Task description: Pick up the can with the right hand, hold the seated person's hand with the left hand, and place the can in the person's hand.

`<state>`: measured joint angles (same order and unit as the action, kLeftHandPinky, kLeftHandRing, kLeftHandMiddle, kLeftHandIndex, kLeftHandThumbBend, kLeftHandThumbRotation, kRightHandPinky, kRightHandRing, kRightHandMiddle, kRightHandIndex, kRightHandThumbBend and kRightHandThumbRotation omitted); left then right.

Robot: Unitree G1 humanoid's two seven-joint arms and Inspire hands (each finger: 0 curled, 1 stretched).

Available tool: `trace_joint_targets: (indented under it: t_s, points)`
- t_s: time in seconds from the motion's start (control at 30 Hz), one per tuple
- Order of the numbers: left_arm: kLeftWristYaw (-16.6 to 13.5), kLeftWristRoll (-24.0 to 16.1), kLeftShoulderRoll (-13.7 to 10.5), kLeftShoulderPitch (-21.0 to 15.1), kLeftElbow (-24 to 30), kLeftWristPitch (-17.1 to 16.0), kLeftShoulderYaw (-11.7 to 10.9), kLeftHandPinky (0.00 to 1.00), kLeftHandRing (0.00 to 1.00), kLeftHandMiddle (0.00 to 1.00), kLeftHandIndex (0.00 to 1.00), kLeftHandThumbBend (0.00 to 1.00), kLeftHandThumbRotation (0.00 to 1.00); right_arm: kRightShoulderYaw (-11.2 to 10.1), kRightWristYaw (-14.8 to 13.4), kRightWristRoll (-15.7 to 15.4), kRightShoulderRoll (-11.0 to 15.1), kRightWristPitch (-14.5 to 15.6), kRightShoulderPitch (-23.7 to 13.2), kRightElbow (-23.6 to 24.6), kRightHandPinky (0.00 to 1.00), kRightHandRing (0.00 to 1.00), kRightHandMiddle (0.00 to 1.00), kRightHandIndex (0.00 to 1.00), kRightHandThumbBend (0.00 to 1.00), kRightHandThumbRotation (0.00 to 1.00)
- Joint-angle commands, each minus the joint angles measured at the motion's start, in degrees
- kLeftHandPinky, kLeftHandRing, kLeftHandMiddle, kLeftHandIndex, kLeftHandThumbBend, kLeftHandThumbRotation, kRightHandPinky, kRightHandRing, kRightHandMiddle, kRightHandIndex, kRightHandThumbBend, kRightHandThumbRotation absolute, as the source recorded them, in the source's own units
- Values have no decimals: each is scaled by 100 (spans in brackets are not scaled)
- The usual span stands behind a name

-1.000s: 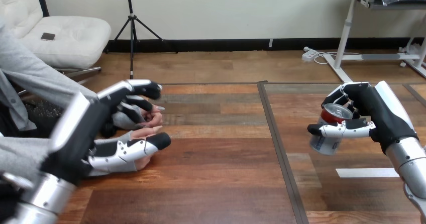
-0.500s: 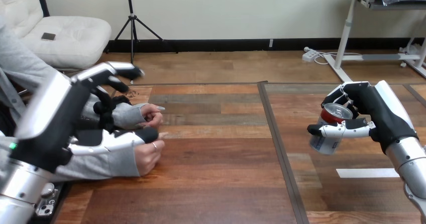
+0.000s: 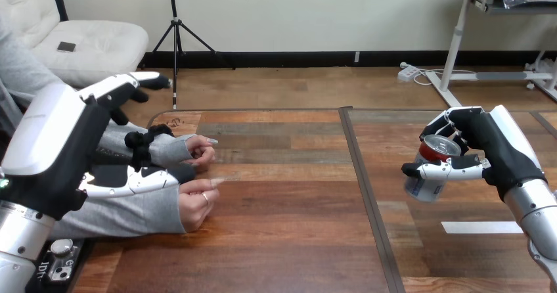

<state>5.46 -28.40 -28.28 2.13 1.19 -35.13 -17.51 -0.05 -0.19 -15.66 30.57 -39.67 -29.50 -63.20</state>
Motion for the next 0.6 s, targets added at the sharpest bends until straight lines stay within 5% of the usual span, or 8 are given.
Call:
trace_joint_targets:
  t_s: [0.0, 0.57]
  points:
    - [-149, -150, -298, -408, -33, 7, 158, 55, 71, 77, 77, 100, 43, -13, -69, 62, 43, -154, -332, 165, 30, 34, 40, 43, 82, 0]
    - [-416, -883, -710, -794, -717, 120, 760, 59, 74, 79, 80, 100, 48, -20, -41, 70, 72, -171, -321, 165, 22, 27, 35, 43, 82, 0]
